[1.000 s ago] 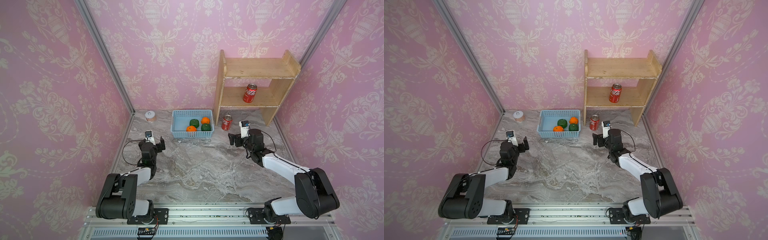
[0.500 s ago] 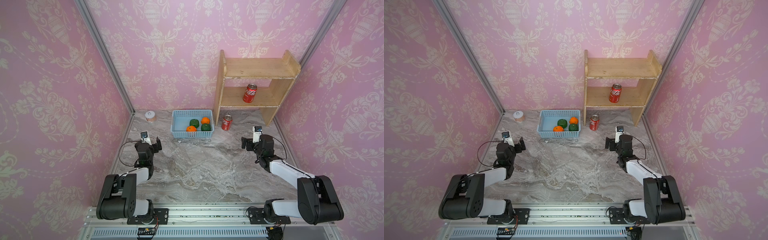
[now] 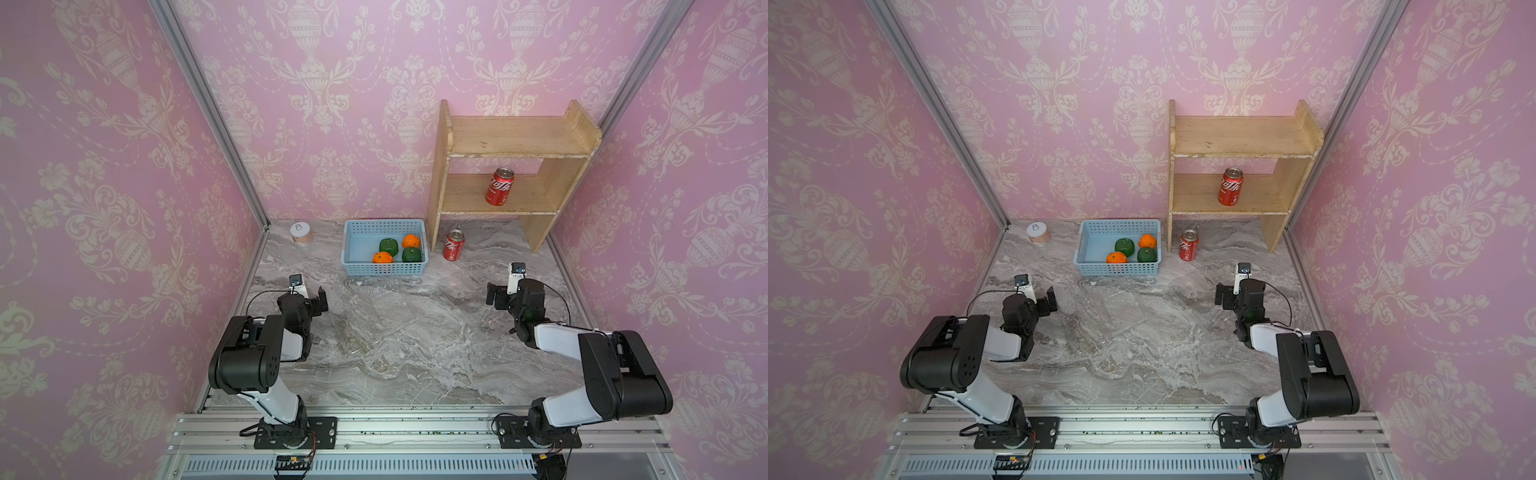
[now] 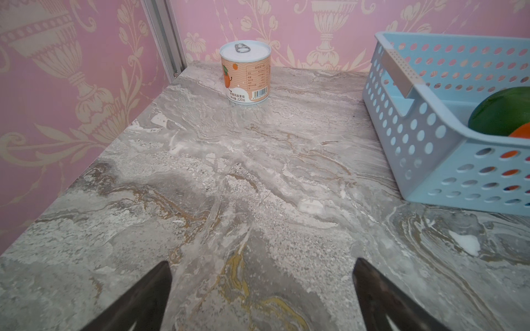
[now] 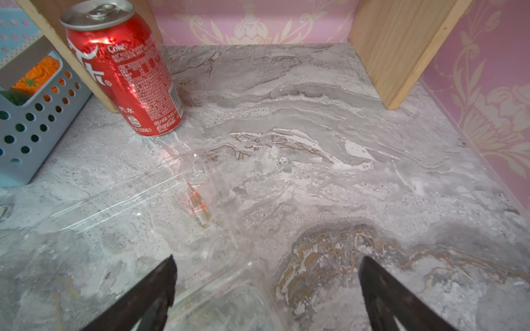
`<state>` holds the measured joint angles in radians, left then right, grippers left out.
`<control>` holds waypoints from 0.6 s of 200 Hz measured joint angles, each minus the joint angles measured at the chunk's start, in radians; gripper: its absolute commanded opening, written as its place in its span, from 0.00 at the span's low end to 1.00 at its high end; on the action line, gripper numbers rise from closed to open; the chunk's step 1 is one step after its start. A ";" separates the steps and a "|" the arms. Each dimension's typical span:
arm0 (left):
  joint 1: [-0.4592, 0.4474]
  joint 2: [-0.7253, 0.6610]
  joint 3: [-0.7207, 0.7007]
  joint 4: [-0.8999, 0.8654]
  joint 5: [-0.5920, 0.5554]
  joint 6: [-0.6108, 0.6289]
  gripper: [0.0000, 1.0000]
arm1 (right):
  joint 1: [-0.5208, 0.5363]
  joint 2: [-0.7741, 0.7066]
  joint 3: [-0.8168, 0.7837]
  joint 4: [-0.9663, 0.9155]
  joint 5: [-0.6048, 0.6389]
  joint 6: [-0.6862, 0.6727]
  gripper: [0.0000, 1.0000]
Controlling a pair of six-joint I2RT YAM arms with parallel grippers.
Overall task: Take oranges out of containers
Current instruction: Reset both arms
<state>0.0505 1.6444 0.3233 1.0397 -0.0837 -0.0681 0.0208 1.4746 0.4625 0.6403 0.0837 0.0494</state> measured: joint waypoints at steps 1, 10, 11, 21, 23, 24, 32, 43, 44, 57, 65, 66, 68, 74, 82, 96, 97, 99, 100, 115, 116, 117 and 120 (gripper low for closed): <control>0.000 0.000 0.000 0.000 0.000 0.000 0.99 | -0.001 0.000 -0.002 0.007 -0.002 0.000 1.00; 0.000 0.000 0.000 0.000 0.001 0.000 0.99 | -0.002 0.008 -0.026 0.071 -0.006 0.000 1.00; 0.000 0.000 0.000 0.000 0.001 0.000 0.99 | -0.002 0.008 -0.030 0.080 -0.006 0.000 1.00; 0.000 0.000 0.000 0.002 0.002 0.000 0.99 | 0.000 0.016 -0.051 0.101 -0.007 0.000 1.00; 0.000 0.000 0.000 0.002 0.002 0.000 0.99 | -0.001 0.017 -0.052 0.101 -0.007 0.000 1.00; 0.000 0.000 0.000 0.003 0.002 0.000 0.99 | -0.001 0.018 -0.055 0.101 -0.007 0.000 1.00; 0.000 0.000 -0.001 0.011 0.004 0.000 0.99 | -0.001 0.022 -0.063 0.108 -0.008 0.000 1.00; 0.000 0.000 -0.001 0.022 0.005 0.000 0.99 | 0.000 0.023 -0.065 0.113 -0.008 0.000 1.00; 0.000 0.000 -0.001 0.023 0.005 0.000 0.99 | -0.001 0.023 -0.065 0.114 -0.008 0.000 1.00; 0.000 0.000 -0.003 0.039 0.006 0.000 0.99 | -0.001 0.023 -0.065 0.126 -0.008 0.000 1.00; 0.000 0.000 -0.006 0.047 0.007 0.000 0.99 | -0.001 0.023 -0.065 0.131 -0.008 0.000 1.00; 0.000 0.000 -0.006 0.048 0.007 0.000 0.99 | -0.001 0.023 -0.065 0.132 -0.008 0.000 1.00; 0.000 0.000 -0.006 0.049 0.007 0.000 0.99 | -0.001 0.023 -0.065 0.133 -0.008 0.000 1.00; 0.000 0.000 -0.006 0.051 0.007 0.000 0.99 | -0.001 0.023 -0.065 0.135 -0.008 0.000 1.00; 0.000 0.000 -0.006 0.051 0.007 0.000 0.99 | -0.001 0.023 -0.065 0.139 -0.008 0.000 1.00; 0.000 0.000 0.000 0.031 0.008 0.000 0.99 | -0.001 0.023 -0.065 0.142 -0.008 0.000 1.00; 0.000 0.000 0.000 0.030 0.008 0.000 0.99 | -0.001 0.023 -0.065 0.142 -0.008 0.000 1.00; 0.000 0.000 0.001 0.027 0.008 0.000 0.99 | -0.001 0.023 -0.065 0.143 -0.008 0.000 1.00; 0.000 0.000 0.002 0.026 0.008 0.000 0.99 | -0.001 0.023 -0.065 0.143 -0.008 0.000 1.00; 0.000 0.000 0.004 0.021 0.008 0.000 0.99 | -0.001 0.023 -0.065 0.143 -0.008 0.000 1.00; 0.000 0.000 0.004 0.020 0.008 0.000 0.99 | -0.001 0.023 -0.065 0.143 -0.008 0.000 1.00; 0.000 0.000 0.005 0.019 0.008 0.000 0.99 | -0.001 0.023 -0.065 0.143 -0.008 0.000 1.00; 0.000 0.000 0.005 0.017 0.008 0.000 0.99 | -0.001 0.023 -0.065 0.144 -0.008 0.000 1.00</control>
<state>0.0505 1.6444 0.3286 1.0569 -0.0753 -0.0681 0.0200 1.4971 0.3973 0.7841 0.0757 0.0490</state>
